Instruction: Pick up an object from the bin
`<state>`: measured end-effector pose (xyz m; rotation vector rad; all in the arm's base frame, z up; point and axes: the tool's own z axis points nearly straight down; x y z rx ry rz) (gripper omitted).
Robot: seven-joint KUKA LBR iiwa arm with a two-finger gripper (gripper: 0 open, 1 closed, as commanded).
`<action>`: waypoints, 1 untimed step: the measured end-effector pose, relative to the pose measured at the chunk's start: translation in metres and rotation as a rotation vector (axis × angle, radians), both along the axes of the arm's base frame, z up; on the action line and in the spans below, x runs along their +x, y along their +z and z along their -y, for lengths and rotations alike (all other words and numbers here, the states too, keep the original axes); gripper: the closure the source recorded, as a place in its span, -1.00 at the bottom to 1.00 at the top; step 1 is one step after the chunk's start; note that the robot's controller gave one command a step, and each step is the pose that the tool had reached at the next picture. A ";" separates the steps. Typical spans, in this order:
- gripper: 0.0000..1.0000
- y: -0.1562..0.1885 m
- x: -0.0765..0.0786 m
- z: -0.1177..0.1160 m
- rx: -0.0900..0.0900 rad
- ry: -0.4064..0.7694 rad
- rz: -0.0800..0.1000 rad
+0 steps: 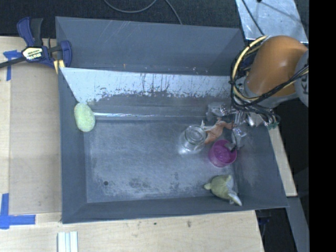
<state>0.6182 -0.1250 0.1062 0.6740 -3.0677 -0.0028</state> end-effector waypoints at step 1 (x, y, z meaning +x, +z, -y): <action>-1.00 0.025 0.008 0.003 -0.002 0.218 0.006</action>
Offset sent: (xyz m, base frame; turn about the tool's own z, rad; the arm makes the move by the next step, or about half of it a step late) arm 0.0067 -0.0040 -0.0362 -0.3263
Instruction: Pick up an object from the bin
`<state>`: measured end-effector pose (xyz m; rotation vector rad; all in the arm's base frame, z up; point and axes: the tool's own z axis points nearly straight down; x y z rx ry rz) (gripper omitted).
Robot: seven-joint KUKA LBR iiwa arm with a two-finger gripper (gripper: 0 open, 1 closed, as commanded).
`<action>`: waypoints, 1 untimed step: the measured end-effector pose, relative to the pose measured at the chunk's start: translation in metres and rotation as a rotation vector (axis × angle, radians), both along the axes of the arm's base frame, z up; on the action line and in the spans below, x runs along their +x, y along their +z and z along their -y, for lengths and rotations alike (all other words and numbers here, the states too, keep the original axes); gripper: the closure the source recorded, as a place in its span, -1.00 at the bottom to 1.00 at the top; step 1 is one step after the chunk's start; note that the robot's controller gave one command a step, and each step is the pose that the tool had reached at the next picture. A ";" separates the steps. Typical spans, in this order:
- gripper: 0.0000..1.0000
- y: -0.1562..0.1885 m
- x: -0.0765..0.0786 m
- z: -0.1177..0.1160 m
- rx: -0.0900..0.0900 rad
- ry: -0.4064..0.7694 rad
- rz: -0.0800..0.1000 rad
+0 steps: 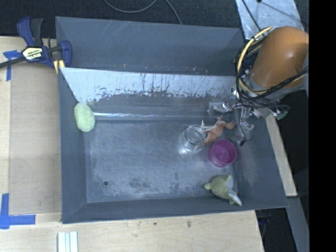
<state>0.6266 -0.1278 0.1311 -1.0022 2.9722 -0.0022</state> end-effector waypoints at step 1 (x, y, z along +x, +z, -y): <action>-1.00 -0.054 0.001 0.003 -0.005 0.108 -0.003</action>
Offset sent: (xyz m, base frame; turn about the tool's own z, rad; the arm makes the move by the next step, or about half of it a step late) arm 0.0006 0.0052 -0.0611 -0.3169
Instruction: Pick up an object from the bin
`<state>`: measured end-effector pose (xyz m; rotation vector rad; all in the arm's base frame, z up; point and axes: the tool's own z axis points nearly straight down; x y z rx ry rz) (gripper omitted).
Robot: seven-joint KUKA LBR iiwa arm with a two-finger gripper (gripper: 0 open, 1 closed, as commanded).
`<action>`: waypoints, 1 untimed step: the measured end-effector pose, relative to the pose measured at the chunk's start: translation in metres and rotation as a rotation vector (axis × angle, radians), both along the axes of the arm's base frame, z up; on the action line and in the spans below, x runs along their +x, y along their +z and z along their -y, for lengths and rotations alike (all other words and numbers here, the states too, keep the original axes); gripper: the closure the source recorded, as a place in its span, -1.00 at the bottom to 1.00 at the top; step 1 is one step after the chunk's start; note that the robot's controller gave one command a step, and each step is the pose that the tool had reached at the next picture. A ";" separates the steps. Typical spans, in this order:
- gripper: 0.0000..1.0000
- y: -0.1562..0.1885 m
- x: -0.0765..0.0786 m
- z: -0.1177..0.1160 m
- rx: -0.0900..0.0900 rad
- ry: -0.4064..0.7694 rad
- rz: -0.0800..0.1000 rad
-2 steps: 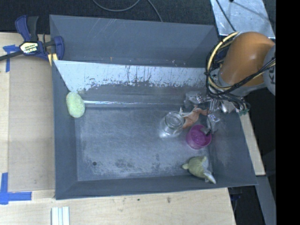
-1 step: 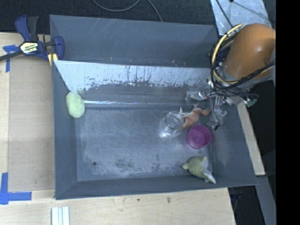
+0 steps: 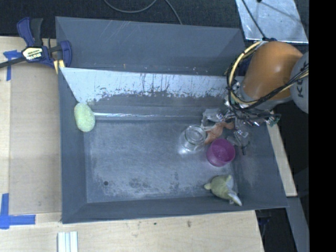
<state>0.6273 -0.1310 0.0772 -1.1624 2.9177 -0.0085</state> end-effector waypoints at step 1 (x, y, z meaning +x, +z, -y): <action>1.00 -0.013 0.005 -0.006 0.005 0.101 0.020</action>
Offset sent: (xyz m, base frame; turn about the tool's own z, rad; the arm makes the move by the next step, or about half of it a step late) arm 0.0000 0.0000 0.0000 0.0000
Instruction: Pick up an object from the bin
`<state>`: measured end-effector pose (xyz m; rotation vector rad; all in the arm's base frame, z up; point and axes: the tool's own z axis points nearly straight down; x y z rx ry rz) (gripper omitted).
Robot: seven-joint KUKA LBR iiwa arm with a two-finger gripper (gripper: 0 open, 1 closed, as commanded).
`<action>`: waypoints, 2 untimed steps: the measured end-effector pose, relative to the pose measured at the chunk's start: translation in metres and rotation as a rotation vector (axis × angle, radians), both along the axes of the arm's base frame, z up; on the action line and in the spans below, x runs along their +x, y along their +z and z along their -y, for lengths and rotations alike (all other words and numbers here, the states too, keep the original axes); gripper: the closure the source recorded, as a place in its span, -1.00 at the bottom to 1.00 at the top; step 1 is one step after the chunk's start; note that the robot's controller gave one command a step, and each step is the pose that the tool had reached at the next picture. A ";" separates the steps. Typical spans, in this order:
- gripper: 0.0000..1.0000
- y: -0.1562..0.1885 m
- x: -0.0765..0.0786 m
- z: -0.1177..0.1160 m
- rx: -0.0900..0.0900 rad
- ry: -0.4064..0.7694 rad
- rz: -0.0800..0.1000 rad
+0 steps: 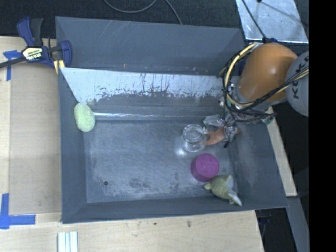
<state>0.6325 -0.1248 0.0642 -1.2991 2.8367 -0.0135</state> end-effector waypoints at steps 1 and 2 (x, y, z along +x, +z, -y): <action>1.00 0.005 -0.003 -0.002 -0.002 0.088 -0.012; 1.00 0.032 0.001 0.000 0.000 -0.002 -0.017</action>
Offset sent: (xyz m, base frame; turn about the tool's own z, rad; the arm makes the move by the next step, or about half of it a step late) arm -0.0002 0.0001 0.0313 0.0001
